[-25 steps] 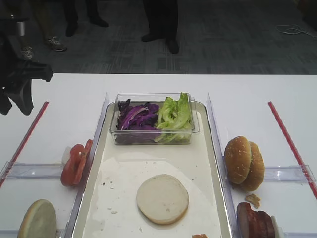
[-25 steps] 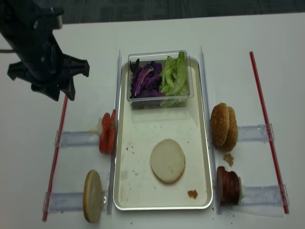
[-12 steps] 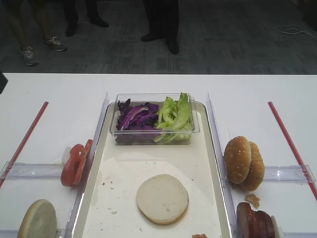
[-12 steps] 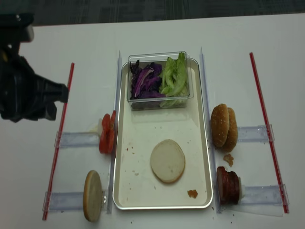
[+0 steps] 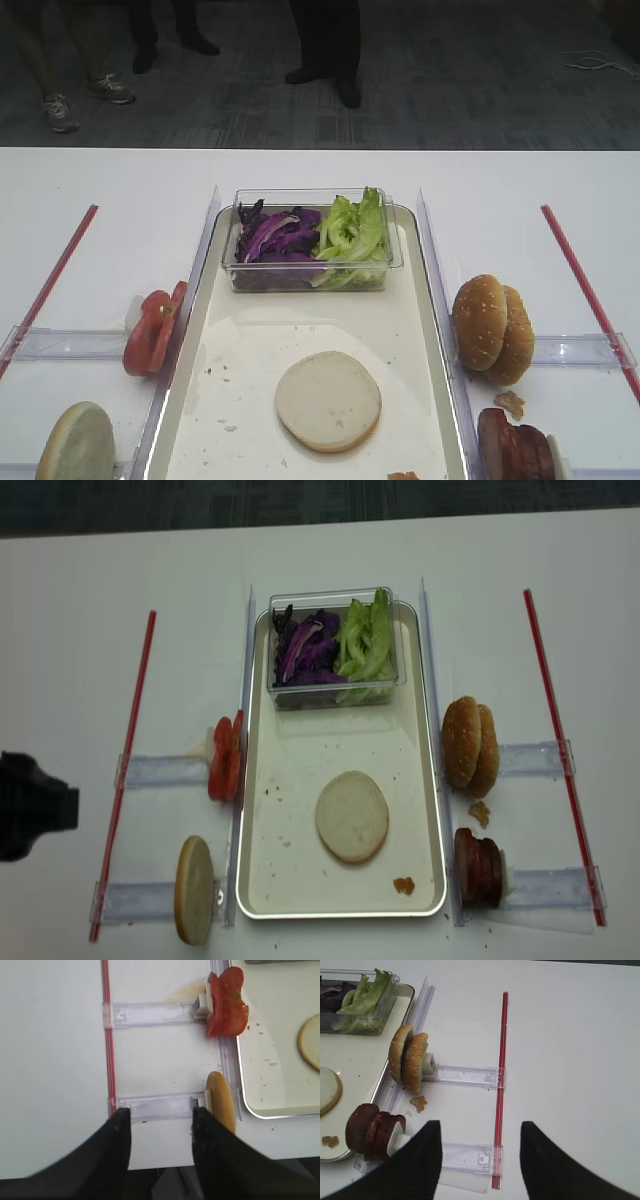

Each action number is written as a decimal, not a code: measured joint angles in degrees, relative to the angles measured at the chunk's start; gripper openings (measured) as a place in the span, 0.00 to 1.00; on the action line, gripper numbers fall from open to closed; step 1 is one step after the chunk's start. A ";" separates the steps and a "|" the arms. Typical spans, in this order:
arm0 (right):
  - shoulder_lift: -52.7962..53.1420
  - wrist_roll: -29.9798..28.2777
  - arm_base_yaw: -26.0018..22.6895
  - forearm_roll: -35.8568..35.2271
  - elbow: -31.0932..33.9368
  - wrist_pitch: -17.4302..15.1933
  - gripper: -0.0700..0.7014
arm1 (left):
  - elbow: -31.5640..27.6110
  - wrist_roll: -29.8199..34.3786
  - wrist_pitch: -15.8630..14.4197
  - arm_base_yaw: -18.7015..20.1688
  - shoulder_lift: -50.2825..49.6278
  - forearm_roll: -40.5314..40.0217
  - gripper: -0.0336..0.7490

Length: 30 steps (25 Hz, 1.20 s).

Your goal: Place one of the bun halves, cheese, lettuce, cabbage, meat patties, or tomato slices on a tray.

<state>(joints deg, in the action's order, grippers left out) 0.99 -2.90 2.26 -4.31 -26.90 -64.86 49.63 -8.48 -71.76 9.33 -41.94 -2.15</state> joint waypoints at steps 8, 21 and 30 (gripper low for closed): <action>0.00 0.00 0.00 0.00 0.00 0.00 0.59 | -4.69 0.00 -0.47 -0.02 13.72 -2.55 0.39; 0.00 0.00 0.00 0.00 0.00 0.00 0.59 | -17.01 0.00 -0.89 -0.02 30.48 -2.76 0.39; 0.00 0.00 0.00 0.00 0.00 0.00 0.59 | -19.33 1.44 -1.34 -0.02 42.76 -2.88 0.39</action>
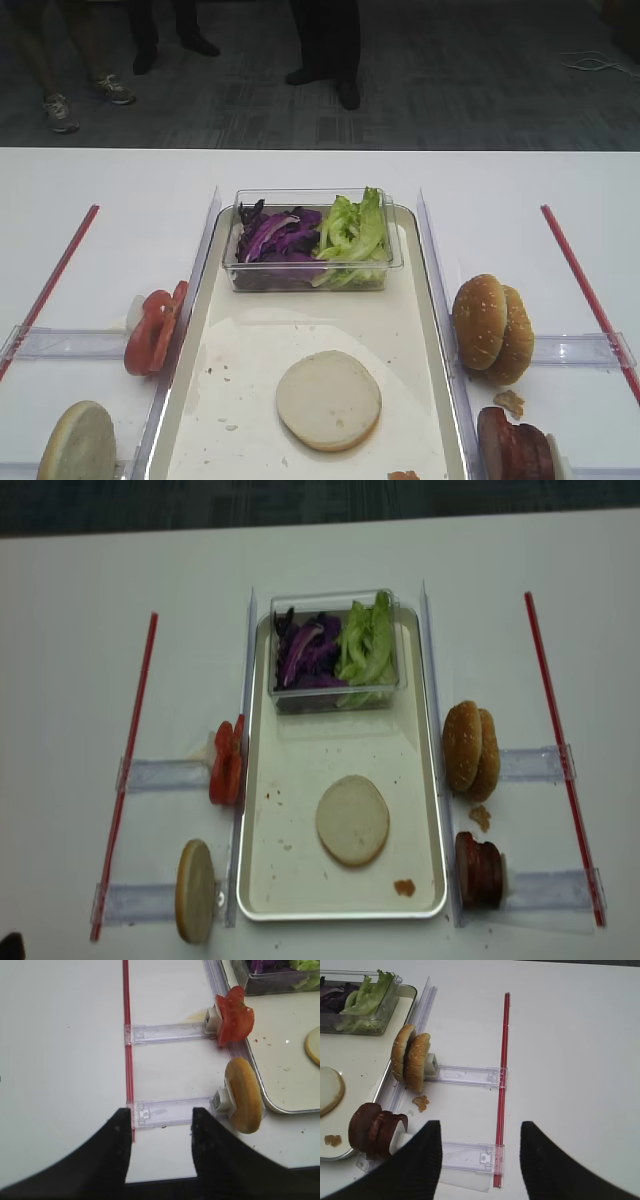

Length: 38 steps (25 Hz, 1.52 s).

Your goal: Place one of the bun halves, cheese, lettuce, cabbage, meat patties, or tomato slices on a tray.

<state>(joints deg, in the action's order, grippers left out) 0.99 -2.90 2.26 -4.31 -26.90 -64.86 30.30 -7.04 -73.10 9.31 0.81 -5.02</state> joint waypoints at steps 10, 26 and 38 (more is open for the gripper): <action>0.00 0.00 0.00 0.08 0.00 0.00 0.59 | -2.21 2.16 4.48 -0.10 0.13 2.36 0.39; 0.00 -0.18 0.00 0.08 0.00 0.00 0.59 | -2.21 2.63 5.20 -0.10 0.13 2.54 0.39; 0.00 -0.23 0.00 0.08 0.00 0.00 0.59 | -2.21 2.63 5.29 -0.23 0.13 2.54 0.39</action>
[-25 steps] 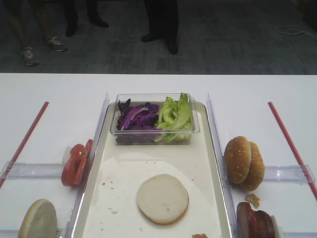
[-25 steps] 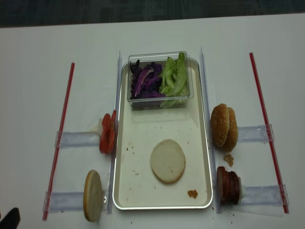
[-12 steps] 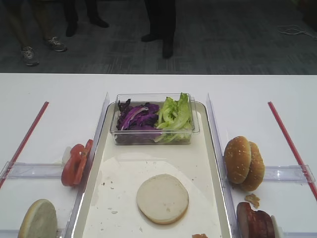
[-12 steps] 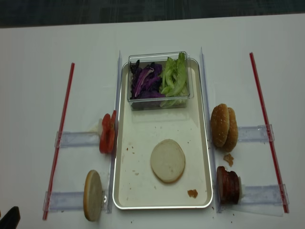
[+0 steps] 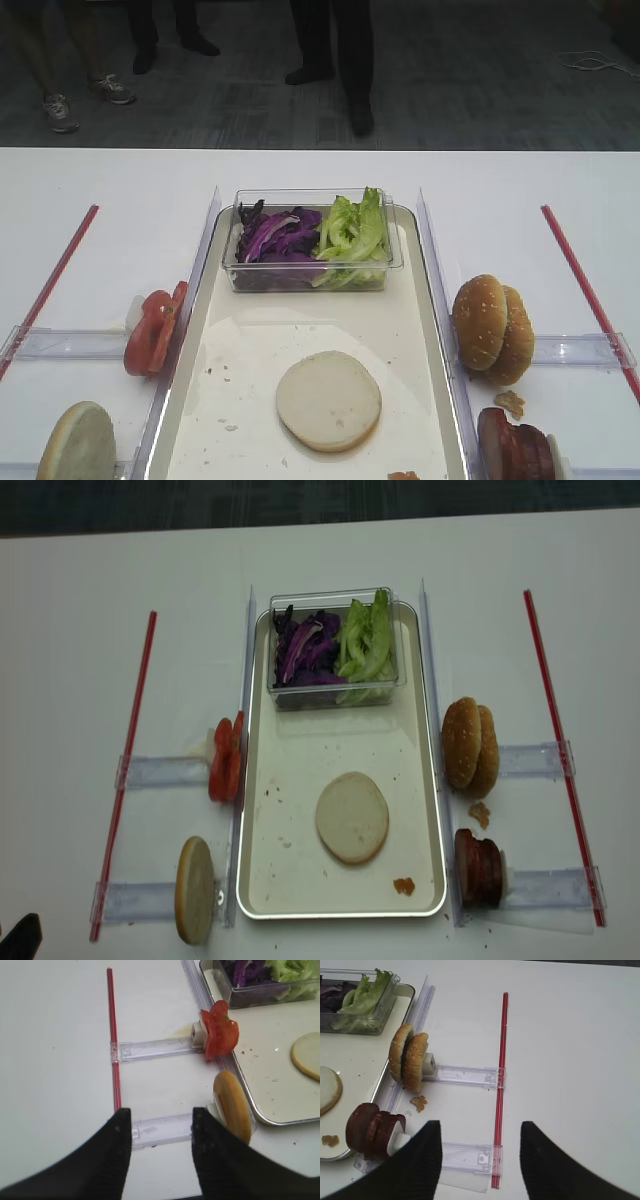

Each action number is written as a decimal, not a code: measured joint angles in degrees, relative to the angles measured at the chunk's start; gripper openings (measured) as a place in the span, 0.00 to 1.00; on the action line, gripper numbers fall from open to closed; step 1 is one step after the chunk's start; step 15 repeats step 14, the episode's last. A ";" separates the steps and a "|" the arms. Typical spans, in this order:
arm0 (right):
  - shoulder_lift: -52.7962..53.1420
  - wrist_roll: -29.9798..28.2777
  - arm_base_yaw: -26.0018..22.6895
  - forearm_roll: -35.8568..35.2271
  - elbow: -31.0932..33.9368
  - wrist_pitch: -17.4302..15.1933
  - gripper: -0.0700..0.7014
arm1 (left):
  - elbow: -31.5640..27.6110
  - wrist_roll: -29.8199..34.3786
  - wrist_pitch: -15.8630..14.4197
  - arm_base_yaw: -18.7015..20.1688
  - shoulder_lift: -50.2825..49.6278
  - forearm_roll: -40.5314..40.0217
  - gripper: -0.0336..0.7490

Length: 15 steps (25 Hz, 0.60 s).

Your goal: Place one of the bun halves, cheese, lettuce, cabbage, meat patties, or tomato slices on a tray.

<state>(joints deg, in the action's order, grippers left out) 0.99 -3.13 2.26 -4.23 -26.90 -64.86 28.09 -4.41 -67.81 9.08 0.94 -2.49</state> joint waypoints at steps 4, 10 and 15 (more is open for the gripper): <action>0.00 0.00 0.00 0.00 0.00 0.00 0.59 | 0.00 0.00 0.00 -1.07 0.00 0.00 0.39; 0.00 0.00 0.00 0.00 0.00 0.00 0.59 | 0.00 0.00 0.00 -1.86 0.00 0.00 0.39; 0.00 0.00 0.00 0.00 0.00 0.00 0.59 | 0.00 0.00 0.00 -1.86 0.00 0.00 0.39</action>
